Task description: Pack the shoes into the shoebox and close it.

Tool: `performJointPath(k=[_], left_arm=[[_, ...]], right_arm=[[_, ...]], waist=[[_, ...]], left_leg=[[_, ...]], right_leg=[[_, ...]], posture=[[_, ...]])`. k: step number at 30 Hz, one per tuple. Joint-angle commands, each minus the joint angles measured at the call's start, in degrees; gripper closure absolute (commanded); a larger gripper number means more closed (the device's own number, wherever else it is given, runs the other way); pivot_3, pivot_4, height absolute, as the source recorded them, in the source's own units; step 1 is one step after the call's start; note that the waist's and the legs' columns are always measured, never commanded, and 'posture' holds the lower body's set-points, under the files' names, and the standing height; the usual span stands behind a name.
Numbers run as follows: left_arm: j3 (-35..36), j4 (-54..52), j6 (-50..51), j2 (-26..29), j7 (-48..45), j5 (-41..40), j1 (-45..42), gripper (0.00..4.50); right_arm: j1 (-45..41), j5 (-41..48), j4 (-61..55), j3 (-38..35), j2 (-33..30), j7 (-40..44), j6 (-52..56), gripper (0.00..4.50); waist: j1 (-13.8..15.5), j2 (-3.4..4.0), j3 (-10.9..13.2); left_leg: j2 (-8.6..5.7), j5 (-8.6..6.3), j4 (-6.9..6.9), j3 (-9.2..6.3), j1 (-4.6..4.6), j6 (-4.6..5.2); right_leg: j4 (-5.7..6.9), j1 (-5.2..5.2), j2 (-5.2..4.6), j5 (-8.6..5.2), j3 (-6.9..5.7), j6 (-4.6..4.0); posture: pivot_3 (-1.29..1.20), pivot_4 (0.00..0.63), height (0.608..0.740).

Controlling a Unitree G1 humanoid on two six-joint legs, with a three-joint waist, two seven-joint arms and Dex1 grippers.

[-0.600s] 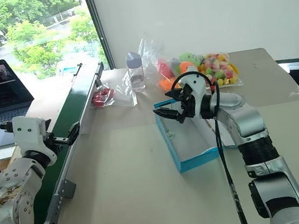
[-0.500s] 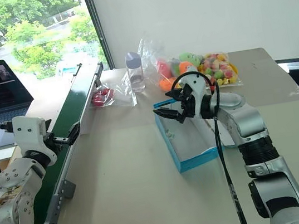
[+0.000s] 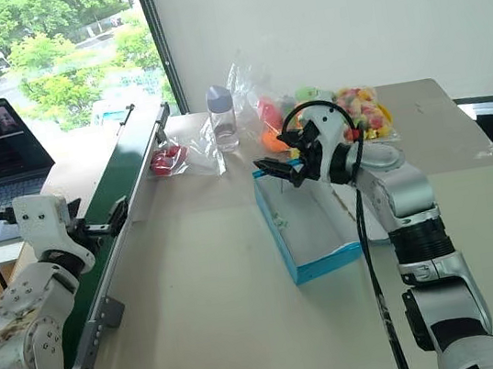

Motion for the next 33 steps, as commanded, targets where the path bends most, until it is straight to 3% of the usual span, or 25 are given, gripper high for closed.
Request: performJointPath(k=[1, 33], left_arm=[[-0.67, -1.55, 0.33, 1.26, -0.54, 0.29, 0.77, 0.00], [-3.89, 3.15, -2.27, 3.61, -3.07, 2.73, -3.50, 0.00]], right_arm=[[0.18, 0.10, -1.30, 0.13, -0.85, 2.38, -1.20, 0.02], [0.87, 1.65, -3.32, -1.39, -0.91, 3.40, 0.15, 0.02]], waist=[[0.06, 0.00, 0.00], [0.05, 0.00, 0.00]], left_leg=[[0.00, 0.00, 0.00, 0.00, 0.00, -0.01], [0.00, -0.17, 0.00, 0.00, 0.00, -0.30]], right_leg=[[0.00, 0.00, -0.01, 0.00, 0.00, 0.00], [0.00, -0.01, 0.00, 0.00, 0.00, 0.00]], posture=[[0.00, 0.150, 0.740], [0.00, 0.150, 0.740]])
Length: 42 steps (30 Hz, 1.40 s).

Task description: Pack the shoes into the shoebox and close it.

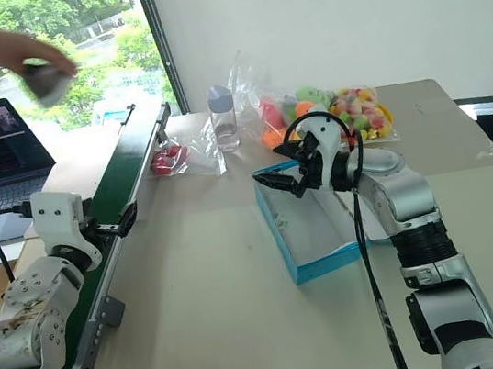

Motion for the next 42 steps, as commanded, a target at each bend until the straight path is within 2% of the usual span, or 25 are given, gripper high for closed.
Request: performJointPath(k=[1, 7, 20, 23, 30, 32, 42], left_arm=[[-0.32, -0.56, -1.85, 1.09, -0.90, 0.59, -0.83, 0.00], [-1.99, 2.07, -6.00, 0.92, -2.09, 1.17, -4.53, 0.00], [-1.76, 3.87, -2.89, -3.21, 3.19, 1.61, -6.48, 0.00], [-1.01, 4.57, -2.16, -2.88, 4.86, 2.77, -5.26, 0.00], [6.88, 9.58, -5.70, -3.76, 8.44, 3.32, 0.68, 0.00], [7.25, 9.82, -7.36, -4.03, 7.72, 3.16, 2.44, 0.00], [4.87, 11.93, -12.50, -3.46, 3.93, 3.30, 3.97, 0.00]], right_arm=[[0.10, 1.11, -2.73, -1.89, -0.09, -0.49, 0.16, 0.02], [0.51, 1.30, -4.61, -1.49, -0.12, -1.00, 1.39, 0.02], [0.68, 4.29, -7.73, -1.86, 0.73, -0.35, 3.67, 0.02], [1.18, 3.84, -8.20, -0.53, 0.34, 0.97, 3.97, 0.02], [1.40, 2.75, -9.03, 1.53, 0.29, 1.68, 4.09, 0.02], [1.49, 2.87, -9.16, 1.57, 0.13, 1.70, 4.25, 0.02], [1.50, 3.08, -9.12, 1.25, -0.42, 1.34, 4.98, 0.02]], waist=[[0.00, 0.00, 0.00], [0.13, 0.00, 0.00], [0.05, -0.01, 0.00], [0.04, -0.01, 0.00], [-0.41, -0.01, 0.00], [-0.36, -0.01, 0.00], [0.50, -0.01, 0.00]], left_leg=[[0.00, 0.00, 0.00, 0.00, 0.00, 0.00], [-0.01, 0.00, 0.01, 0.00, 0.00, -0.01], [0.00, 0.18, 0.00, -0.01, -0.01, 0.32], [0.00, 0.17, 0.00, -0.01, -0.01, 0.30], [0.09, 0.18, -0.02, -0.04, -0.01, 0.28], [0.09, -0.02, -0.02, -0.04, -0.02, -0.08], [0.06, -0.06, -0.01, -0.05, -0.18, -0.15]], right_leg=[[0.00, 0.00, 0.00, 0.00, 0.00, 0.00], [0.01, 0.00, -0.02, -0.01, -0.01, -0.01], [0.00, 0.00, -0.02, 0.01, -0.01, 0.01], [0.01, 0.00, -0.03, 0.02, -0.01, 0.00], [0.02, -0.05, 0.00, 0.02, -0.03, -0.02], [0.01, -0.06, -0.04, 0.02, -0.02, -0.03], [0.01, -0.21, -0.25, 0.01, -0.03, -0.09]], posture=[[0.00, 0.150, 0.740], [0.00, 0.150, 0.740], [0.00, 0.150, 0.740], [0.00, 0.150, 0.740], [0.00, 0.150, 0.740], [0.00, 0.150, 0.740], [0.00, 0.150, 0.740]])
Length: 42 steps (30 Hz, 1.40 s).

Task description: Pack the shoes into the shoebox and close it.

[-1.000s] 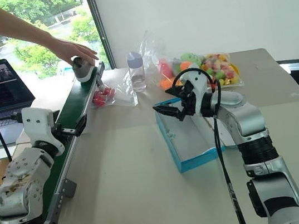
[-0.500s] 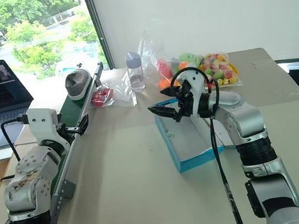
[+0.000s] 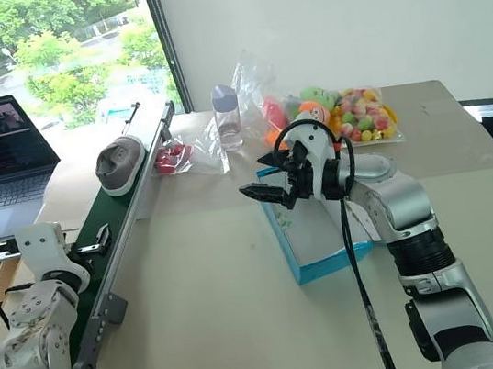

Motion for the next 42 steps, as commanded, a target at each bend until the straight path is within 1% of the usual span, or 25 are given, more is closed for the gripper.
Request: performJointPath(k=[1, 5, 9, 14, 16, 17, 19, 20, 22, 27, 29, 30, 32, 35, 36, 37, 39, 40, 42], left_arm=[[-0.46, 0.53, -2.95, 1.15, -1.48, 0.69, -0.55, 0.00], [-0.74, 1.73, -2.35, 1.84, -1.66, 1.18, -0.40, 0.00], [0.01, 2.31, -1.25, 1.29, -0.97, 0.88, -0.34, 0.00], [0.21, 3.55, 0.20, 0.94, -1.90, -0.79, -0.80, 0.00], [0.21, 3.39, 1.26, 0.49, -2.49, -2.06, -0.97, 0.52], [-0.16, 3.22, 1.95, 0.40, -3.31, -2.88, -0.92, 0.69], [-0.58, 3.04, 2.95, 0.03, -4.08, -4.05, -1.18, 1.46], [-0.95, 2.95, 2.92, 0.04, -4.08, -3.98, -1.36, 1.78], [-1.26, 2.49, 2.84, -0.11, -4.10, -4.21, -1.80, 1.95], [-3.34, -1.81, 0.12, -0.14, -5.65, -4.54, -5.40, 1.96], [-5.66, -4.48, -0.98, -0.43, -6.99, -4.84, -8.13, 1.96], [-7.36, -6.13, -0.66, -0.94, -7.09, -5.01, -9.99, 1.96], [-11.29, -8.94, 0.64, -3.68, -6.05, -5.61, -14.73, 1.96], [-13.33, -10.37, 1.94, -6.59, -4.90, -6.35, -17.59, 1.96], [-14.51, -10.91, 2.50, -7.89, -4.38, -6.52, -18.57, 1.96], [-15.97, -11.34, 3.13, -9.54, -3.68, -6.74, -19.73, 1.96], [-18.75, -11.99, 4.89, -12.63, -2.93, -7.68, -21.18, 1.96], [-20.23, -12.24, 5.59, -13.98, -2.86, -8.08, -21.59, 1.96], [-21.41, -12.65, 6.34, -15.40, -2.85, -8.44, -21.83, 1.96]], right_arm=[[-0.23, 0.46, -2.01, -0.91, -0.69, 0.08, 0.23, 0.02], [-0.09, 0.49, -2.10, -1.21, -0.84, -0.18, 0.33, 0.02], [0.09, 0.28, -2.28, -1.35, -1.22, -0.47, 0.31, 0.02], [-0.06, 0.09, -2.58, -1.67, -1.64, -1.33, 0.37, 0.02], [-0.20, 0.14, -2.75, -1.67, -1.82, -1.66, 0.43, 0.00], [-0.35, 0.12, -2.90, -1.68, -1.95, -1.94, 0.55, 0.00], [-0.81, 0.20, -3.20, -1.86, -2.10, -2.43, 0.94, 0.00], [-0.94, 0.15, -3.30, -1.86, -2.16, -2.59, 0.99, 0.00], [-1.02, 0.15, -3.42, -1.83, -2.19, -2.72, 1.06, 0.00], [-1.58, 1.73, -3.27, -3.08, -0.71, -4.18, 1.82, 0.00], [-3.26, 6.17, -2.61, -6.96, 2.51, -7.37, 5.33, 0.00], [-4.48, 9.61, -2.14, -9.72, 4.61, -9.95, 9.02, 0.00], [-5.71, 17.03, -2.03, -14.83, 9.16, -16.06, 18.61, 0.00], [-6.44, 22.25, -2.91, -18.61, 11.99, -20.76, 24.81, 0.00], [-7.27, 23.98, -2.38, -20.70, 13.08, -23.21, 25.95, 0.00], [-8.11, 25.50, -1.64, -22.70, 14.10, -25.90, 26.82, 0.00], [-8.05, 25.61, -2.70, -22.08, 14.18, -27.18, 27.63, 0.00], [-8.14, 26.96, -3.11, -22.84, 15.19, -28.51, 28.23, 0.00], [-8.34, 28.82, -3.50, -23.87, 16.22, -30.47, 28.91, 0.00]], waist=[[-0.01, 0.00, 0.00], [-0.14, 0.00, 0.00], [-0.09, 0.00, 0.00], [-0.08, 0.00, 0.00], [-0.08, 0.00, 0.00], [-0.08, 0.00, 0.00], [0.09, 0.00, 0.00], [0.18, 0.00, 0.00], [0.42, 0.00, 0.00], [0.72, -0.05, 0.03], [0.57, -0.15, 0.08], [0.40, -0.17, 0.09], [0.23, -0.18, 0.10], [0.14, -0.18, 0.09], [0.01, -0.17, 0.08], [-0.09, -0.17, 0.08], [-0.15, -0.17, 0.08], [-0.12, -0.17, 0.08], [-0.17, -0.17, 0.09]], left_leg=[[0.01, 0.00, 0.00, 0.00, -0.04, 0.00], [0.02, 0.02, -0.01, 0.02, -0.10, 0.03], [0.01, 0.03, 0.00, 0.03, -0.11, 0.05], [0.01, 0.03, 0.01, 0.02, -0.11, 0.05], [0.01, 0.03, 0.01, 0.02, -0.11, 0.05], [0.01, 0.03, 0.01, 0.02, -0.11, 0.05], [0.01, 0.04, 0.01, 0.02, -0.11, 0.07], [0.01, 0.04, 0.01, 0.01, -0.11, 0.06], [-0.01, 0.06, 0.03, -0.02, -0.10, 0.00], [-0.03, 0.12, 0.08, -0.05, -0.11, -0.09], [-0.03, 0.13, 0.11, -0.04, -0.14, -0.11], [-0.02, 0.13, 0.10, -0.04, -0.15, -0.11], [-0.02, 0.15, 0.09, -0.04, -0.20, -0.12], [-0.01, 0.21, 0.07, -0.11, -0.23, -0.04], [0.00, 0.21, 0.06, -0.11, -0.22, 0.05], [0.00, 0.32, 0.02, -0.09, -0.19, 0.38], [0.00, 0.32, -0.02, -0.07, -0.19, 0.42], [0.00, 0.32, -0.02, -0.06, -0.20, 0.43], [-0.01, 0.31, -0.01, -0.05, -0.21, 0.45]], right_leg=[[0.01, -0.04, 0.01, 0.01, 0.00, 0.00], [0.02, -0.11, 0.12, 0.02, 0.00, 0.00], [0.01, -0.10, 0.15, 0.02, 0.00, 0.00], [0.02, -0.10, 0.16, 0.02, -0.01, 0.01], [0.02, -0.10, 0.18, 0.02, -0.02, 0.01], [0.02, -0.10, 0.18, 0.02, -0.01, 0.01], [0.02, -0.10, 0.17, 0.02, -0.01, 0.01], [0.03, -0.09, 0.17, 0.02, -0.02, 0.01], [0.04, -0.05, 0.14, 0.02, -0.08, 0.01], [0.02, 0.00, 0.11, 0.03, -0.13, -0.08], [0.01, 0.00, 0.12, 0.05, -0.13, -0.09], [0.01, -0.01, 0.13, 0.08, -0.12, -0.09], [0.03, -0.06, 0.15, 0.17, -0.10, -0.06], [0.02, -0.02, 0.15, 0.21, -0.14, -0.07], [0.02, -0.01, 0.15, 0.21, -0.14, -0.07], [0.02, -0.01, 0.14, 0.21, -0.11, -0.07], [0.01, -0.03, 0.19, 0.20, -0.09, -0.06], [0.00, -0.04, 0.22, 0.20, -0.10, -0.06], [0.00, -0.04, 0.30, 0.19, -0.12, -0.05]], posture=[[0.00, 0.150, 0.740], [0.00, 0.150, 0.740], [0.00, 0.150, 0.740], [0.00, 0.150, 0.740], [0.00, 0.150, 0.740], [0.00, 0.150, 0.740], [0.00, 0.150, 0.740], [0.00, 0.150, 0.740], [0.00, 0.150, 0.740], [0.00, 0.150, 0.740], [0.00, 0.150, 0.740], [0.00, 0.150, 0.740], [0.00, 0.150, 0.740], [0.00, 0.150, 0.740], [0.00, 0.150, 0.740], [0.00, 0.150, 0.740], [0.00, 0.150, 0.740], [0.00, 0.150, 0.740], [0.00, 0.150, 0.740]])
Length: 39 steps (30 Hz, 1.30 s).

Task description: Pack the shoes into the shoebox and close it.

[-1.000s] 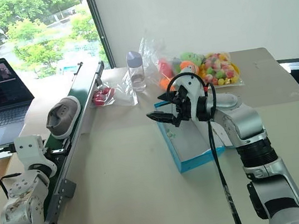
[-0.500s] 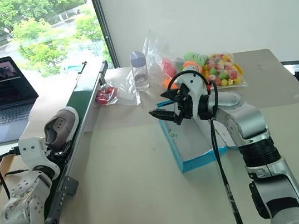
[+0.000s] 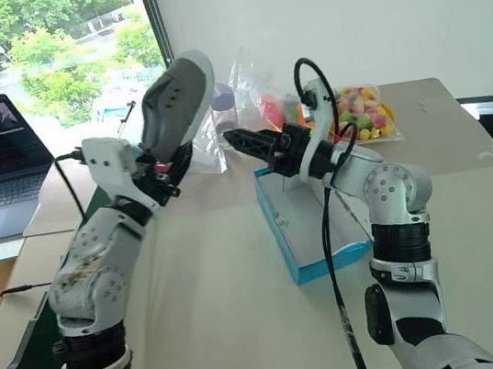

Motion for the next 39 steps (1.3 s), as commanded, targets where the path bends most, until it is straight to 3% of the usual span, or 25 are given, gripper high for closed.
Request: performJointPath(k=[1, 10, 13, 20, 23, 27, 29, 32, 39], left_arm=[[-2.61, -3.56, 0.99, -1.92, 0.28, -1.46, -2.29, 1.96], [-3.02, -6.15, 6.36, -4.62, 2.01, -4.44, -0.73, 1.96], [-3.01, -6.89, 7.88, -4.59, 2.22, -5.28, -0.24, 1.96], [-2.90, -7.09, 9.77, -5.03, 2.69, -6.67, -0.11, 1.96], [-3.02, -7.34, 10.09, -4.86, 2.84, -6.95, -0.10, 1.96], [-2.32, -7.58, 11.38, -5.00, 3.04, -8.27, 0.23, 1.96], [-0.96, -8.31, 13.13, -4.55, 1.47, -11.47, 1.10, 1.03], [-0.50, -8.91, 15.78, -1.30, 1.29, -11.63, 1.17, 0.03], [0.24, -12.10, 21.45, 9.20, -7.39, -19.11, 1.59, 0.03]], right_arm=[[-1.96, 4.26, -2.87, -2.41, 1.32, -3.30, 1.03, 0.00], [-2.87, 4.87, -0.92, -4.98, 1.44, -8.60, -2.32, 0.00], [-3.23, 4.86, -0.48, -5.24, 1.63, -9.40, -4.07, 0.75], [-4.21, 5.65, 0.49, -5.18, 1.90, -9.96, -6.35, 3.22], [-4.41, 5.59, 0.96, -4.97, 1.96, -10.04, -6.75, 4.08], [-4.57, 4.83, 1.16, -3.93, 1.53, -9.52, -7.14, 4.24], [-4.77, 3.71, 1.04, -2.66, 1.03, -9.31, -7.25, 4.25], [-4.84, 0.84, 0.99, -0.85, -0.69, -8.48, -9.16, 4.25], [-10.30, -10.00, 7.51, 3.91, -12.24, -5.98, -11.77, 4.25]], waist=[[-0.07, 0.00, 0.00], [-0.55, 0.00, 0.00], [-0.69, 0.00, 0.00], [-0.74, 0.00, 0.00], [-0.76, 0.00, 0.00], [-0.78, 0.00, 0.00], [-0.91, 0.00, 0.00], [-1.00, 0.00, 0.00], [-1.01, 0.05, 0.04]], left_leg=[[0.00, 0.00, 0.01, 0.00, 0.00, 0.01], [-0.01, 0.07, 0.10, 0.00, 0.08, 0.01], [-0.02, 0.08, 0.09, 0.00, 0.08, 0.02], [-0.03, 0.08, 0.09, -0.04, 0.08, 0.02], [-0.04, 0.08, 0.09, -0.04, 0.08, 0.02], [-0.04, 0.08, 0.09, -0.04, 0.08, 0.02], [-0.03, 0.08, 0.09, -0.04, 0.08, 0.02], [-0.04, 0.08, 0.08, -0.06, 0.08, 0.02], [-0.08, 0.09, 0.09, -0.06, 0.08, 0.00]], right_leg=[[0.01, 0.00, 0.02, 0.00, 0.01, 0.00], [0.01, 0.13, 0.13, -0.23, 0.06, 0.37], [0.02, 0.14, 0.15, -0.22, 0.08, 0.35], [0.01, 0.15, 0.15, -0.17, 0.11, 0.27], [0.01, 0.16, 0.15, -0.17, 0.11, 0.27], [0.01, 0.16, 0.15, -0.17, 0.11, 0.27], [0.01, 0.15, 0.16, -0.17, 0.11, 0.27], [0.01, 0.15, 0.16, -0.18, 0.09, 0.27], [0.02, 0.12, 0.13, -0.25, 0.10, 0.34]], posture=[[0.00, 0.150, 0.740], [0.00, 0.150, 0.740], [0.00, 0.150, 0.740], [0.00, 0.150, 0.740], [0.00, 0.150, 0.740], [0.00, 0.150, 0.740], [0.00, 0.150, 0.740], [0.00, 0.150, 0.740], [0.00, 0.150, 0.740]])
